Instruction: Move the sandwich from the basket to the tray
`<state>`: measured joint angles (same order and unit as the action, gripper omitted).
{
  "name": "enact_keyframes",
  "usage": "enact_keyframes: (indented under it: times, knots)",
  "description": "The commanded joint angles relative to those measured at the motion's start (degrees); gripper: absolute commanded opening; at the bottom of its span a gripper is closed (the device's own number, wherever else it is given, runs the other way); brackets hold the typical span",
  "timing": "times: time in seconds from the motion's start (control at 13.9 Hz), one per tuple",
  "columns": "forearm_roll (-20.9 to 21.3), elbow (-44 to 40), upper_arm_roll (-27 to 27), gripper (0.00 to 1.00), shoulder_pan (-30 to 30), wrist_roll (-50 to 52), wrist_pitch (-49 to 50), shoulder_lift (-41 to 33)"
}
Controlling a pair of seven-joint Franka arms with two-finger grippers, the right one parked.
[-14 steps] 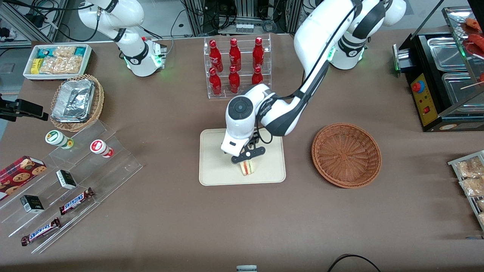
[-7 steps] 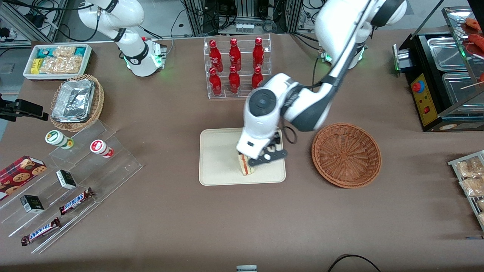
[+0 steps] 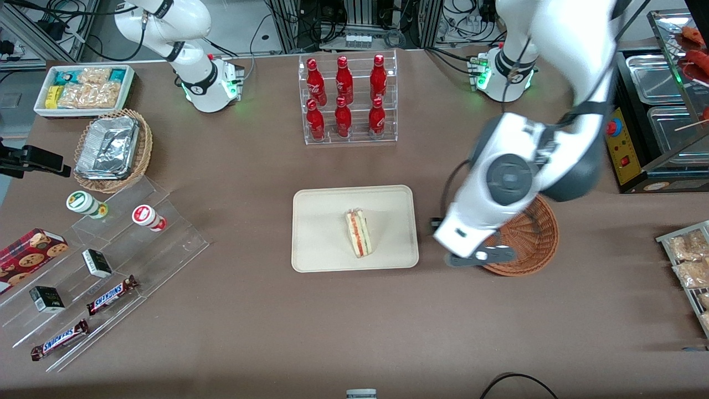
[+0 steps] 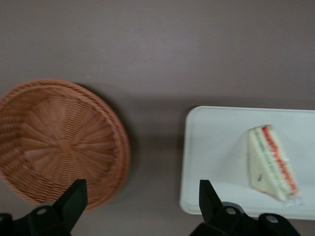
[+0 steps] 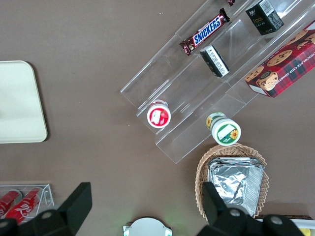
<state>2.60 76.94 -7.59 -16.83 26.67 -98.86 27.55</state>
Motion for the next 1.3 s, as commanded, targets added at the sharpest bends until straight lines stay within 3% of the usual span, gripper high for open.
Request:
enact_keyframes:
  times: [0.0, 0.43, 0.58, 0.86, 1.23]
  knots:
    - [-0.84, 10.57, -0.41, 1.0, 5.04, -9.67, -0.63, -8.37]
    - [-0.84, 16.92, -0.41, 1.0, 13.04, -23.84, 1.21, -17.34]
    - [-0.84, 18.15, 0.03, 1.0, 13.75, -26.57, 2.35, -20.33]
    - [-0.84, 16.93, 6.08, 1.0, 12.88, -33.5, 8.76, -23.77]
    - [-0.75, 12.89, 7.41, 1.0, 12.97, -35.72, 15.44, -25.62]
